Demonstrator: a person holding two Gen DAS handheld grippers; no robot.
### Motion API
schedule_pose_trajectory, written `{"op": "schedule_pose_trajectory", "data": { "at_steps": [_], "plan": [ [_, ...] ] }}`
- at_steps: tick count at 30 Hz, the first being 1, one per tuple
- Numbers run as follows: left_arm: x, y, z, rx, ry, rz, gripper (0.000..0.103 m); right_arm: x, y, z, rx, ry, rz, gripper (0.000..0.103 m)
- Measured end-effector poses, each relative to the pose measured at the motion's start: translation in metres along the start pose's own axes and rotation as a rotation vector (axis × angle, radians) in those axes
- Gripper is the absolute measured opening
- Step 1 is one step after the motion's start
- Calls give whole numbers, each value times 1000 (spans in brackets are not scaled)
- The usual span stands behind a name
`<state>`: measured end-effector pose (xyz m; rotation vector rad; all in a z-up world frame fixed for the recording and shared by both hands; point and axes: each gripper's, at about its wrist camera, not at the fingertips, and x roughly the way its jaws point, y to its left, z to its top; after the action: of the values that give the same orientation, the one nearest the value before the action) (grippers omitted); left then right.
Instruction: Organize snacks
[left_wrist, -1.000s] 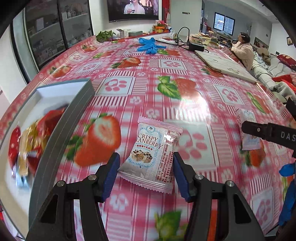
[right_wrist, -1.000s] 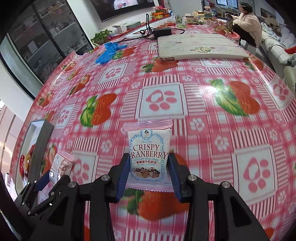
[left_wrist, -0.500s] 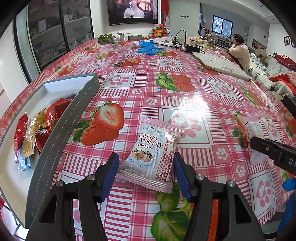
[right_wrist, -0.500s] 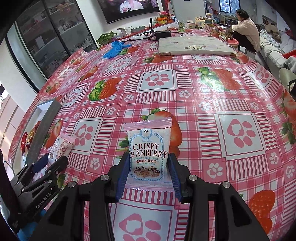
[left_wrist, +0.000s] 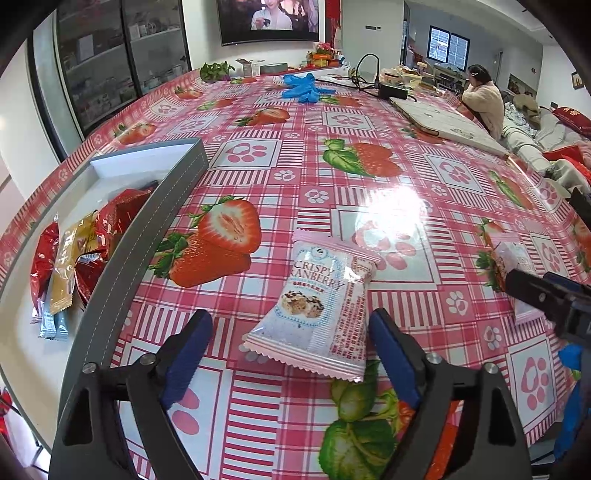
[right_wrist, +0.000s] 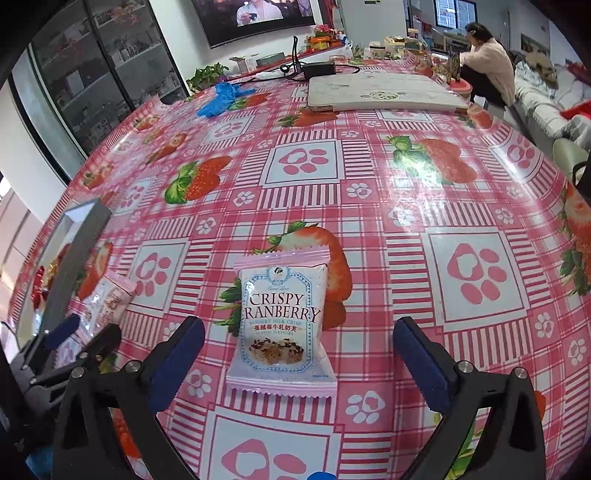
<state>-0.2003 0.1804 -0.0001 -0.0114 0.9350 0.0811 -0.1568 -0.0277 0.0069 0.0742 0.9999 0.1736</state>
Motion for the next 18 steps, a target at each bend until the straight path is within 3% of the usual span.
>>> {"op": "schedule_pose_trajectory", "data": {
  "at_steps": [4,14,18],
  "plan": [
    [3,5,3,1,28,-12,96,8,16,-5,-123,5,-100,103],
    [-4,13,8,41,38,-64,96,5,13,-14,-153,-71,-68,103],
    [-2,-2,16,130,33,-45,96,4,13,-16,-159,-95,-64,103]
  ]
}}
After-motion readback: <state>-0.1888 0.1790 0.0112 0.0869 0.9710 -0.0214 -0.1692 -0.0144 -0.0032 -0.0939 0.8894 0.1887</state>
